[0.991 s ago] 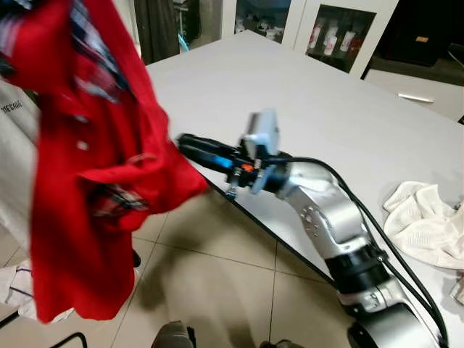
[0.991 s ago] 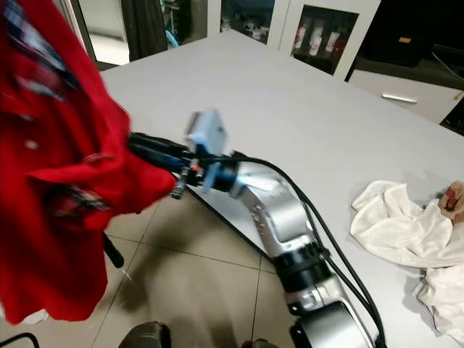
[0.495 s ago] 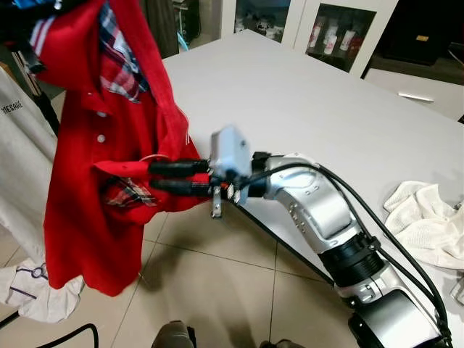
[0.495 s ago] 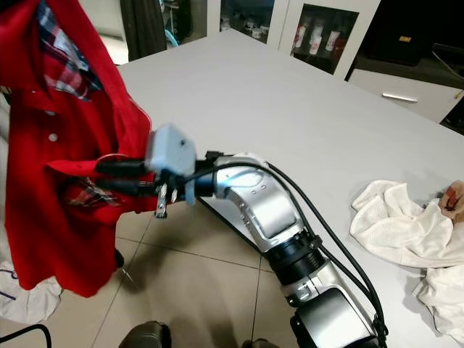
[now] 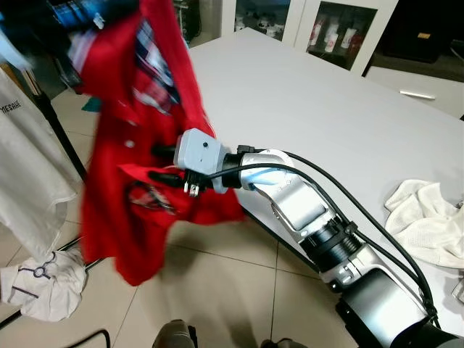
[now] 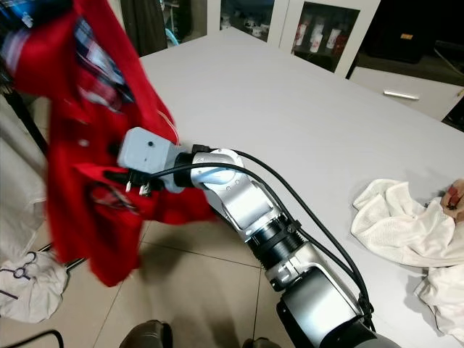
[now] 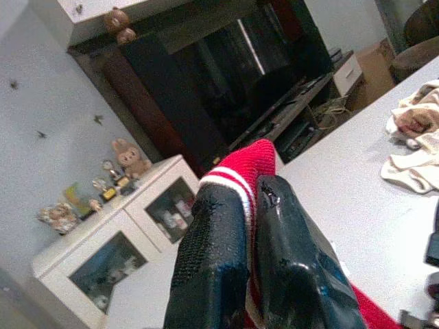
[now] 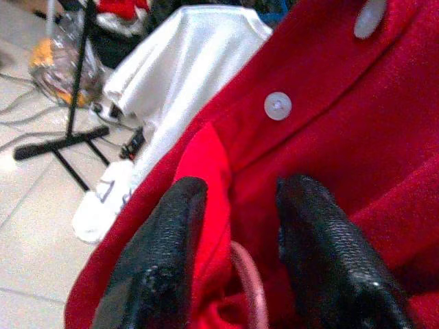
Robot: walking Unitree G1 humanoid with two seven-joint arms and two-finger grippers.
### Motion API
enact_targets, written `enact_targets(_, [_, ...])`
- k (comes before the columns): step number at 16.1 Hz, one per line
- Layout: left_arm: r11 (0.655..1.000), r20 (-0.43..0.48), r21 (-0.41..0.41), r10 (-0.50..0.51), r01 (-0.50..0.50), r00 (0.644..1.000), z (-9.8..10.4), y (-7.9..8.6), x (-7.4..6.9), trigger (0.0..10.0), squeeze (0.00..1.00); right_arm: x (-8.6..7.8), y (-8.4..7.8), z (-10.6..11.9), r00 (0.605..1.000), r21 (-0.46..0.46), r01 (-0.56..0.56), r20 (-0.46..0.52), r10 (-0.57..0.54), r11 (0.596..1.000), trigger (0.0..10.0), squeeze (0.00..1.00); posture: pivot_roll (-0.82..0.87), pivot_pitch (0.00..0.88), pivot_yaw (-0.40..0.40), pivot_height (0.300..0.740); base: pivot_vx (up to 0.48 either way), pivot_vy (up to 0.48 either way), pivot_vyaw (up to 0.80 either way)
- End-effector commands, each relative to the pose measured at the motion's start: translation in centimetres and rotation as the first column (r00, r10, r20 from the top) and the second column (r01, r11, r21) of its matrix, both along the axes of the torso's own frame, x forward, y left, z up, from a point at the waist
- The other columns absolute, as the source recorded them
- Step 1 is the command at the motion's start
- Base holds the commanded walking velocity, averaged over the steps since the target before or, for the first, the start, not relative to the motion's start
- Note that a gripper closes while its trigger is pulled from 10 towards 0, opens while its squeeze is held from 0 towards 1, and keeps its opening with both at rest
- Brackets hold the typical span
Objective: Hang hanger
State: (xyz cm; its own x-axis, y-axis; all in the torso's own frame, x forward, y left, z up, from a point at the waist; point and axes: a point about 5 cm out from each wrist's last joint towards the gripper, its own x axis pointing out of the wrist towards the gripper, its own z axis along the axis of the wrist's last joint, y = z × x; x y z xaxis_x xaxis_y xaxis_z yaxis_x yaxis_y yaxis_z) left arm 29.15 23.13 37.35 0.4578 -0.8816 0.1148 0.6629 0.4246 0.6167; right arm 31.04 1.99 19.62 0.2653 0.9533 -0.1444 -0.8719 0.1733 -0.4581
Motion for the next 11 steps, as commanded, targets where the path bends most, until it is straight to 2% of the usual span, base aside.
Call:
enact_targets(1, [1.000,0.047,-0.004,-0.016,0.016,0.999,0.8,-0.5,-0.6,10.0,0.00,0.5,-0.1,0.1,0.999,-0.026,0.030,0.014,-0.030,0.999,10.0,0.84,0.14,0.035,0.007,0.740,0.000,0.000,0.00])
enact_targets(4, [1.000,0.046,-0.007,-0.013,0.013,0.999,0.5,-0.7,-0.9,10.0,0.00,1.4,-0.7,-0.8,0.996,-0.098,0.090,-0.013,-0.092,0.991,10.0,0.84,0.14,0.033,-0.001,0.740,0.000,0.000,0.00])
enact_targets(8, [1.000,0.052,-0.008,-0.002,0.002,0.999,0.6,-0.6,-1.1,10.0,0.00,1.7,-1.7,-1.5,0.992,-0.163,0.088,-0.069,-0.101,0.983,10.0,0.84,0.14,0.032,-0.004,0.740,0.000,0.000,0.00])
enact_targets(9, [1.000,0.053,-0.006,0.000,0.000,0.999,0.6,-0.7,-1.1,10.0,0.00,2.2,-2.4,-2.0,0.986,-0.197,0.122,-0.088,-0.142,0.973,0.0,0.81,0.14,0.031,-0.004,0.740,0.000,0.000,0.00])
enact_targets(10, [1.000,0.053,-0.006,0.001,-0.001,0.999,0.5,-0.7,-1.1,10.0,0.00,2.3,-2.6,-2.1,0.984,-0.202,0.127,-0.096,-0.148,0.971,0.0,0.81,0.14,0.031,-0.004,0.740,0.000,0.000,0.00])
enact_targets(11, [1.000,0.053,-0.007,0.001,-0.001,0.999,0.5,-0.8,-1.1,10.0,0.00,2.3,-2.8,-2.1,0.981,-0.196,0.132,-0.118,-0.157,0.972,0.0,0.75,0.14,0.030,-0.003,0.740,0.000,0.000,0.00])
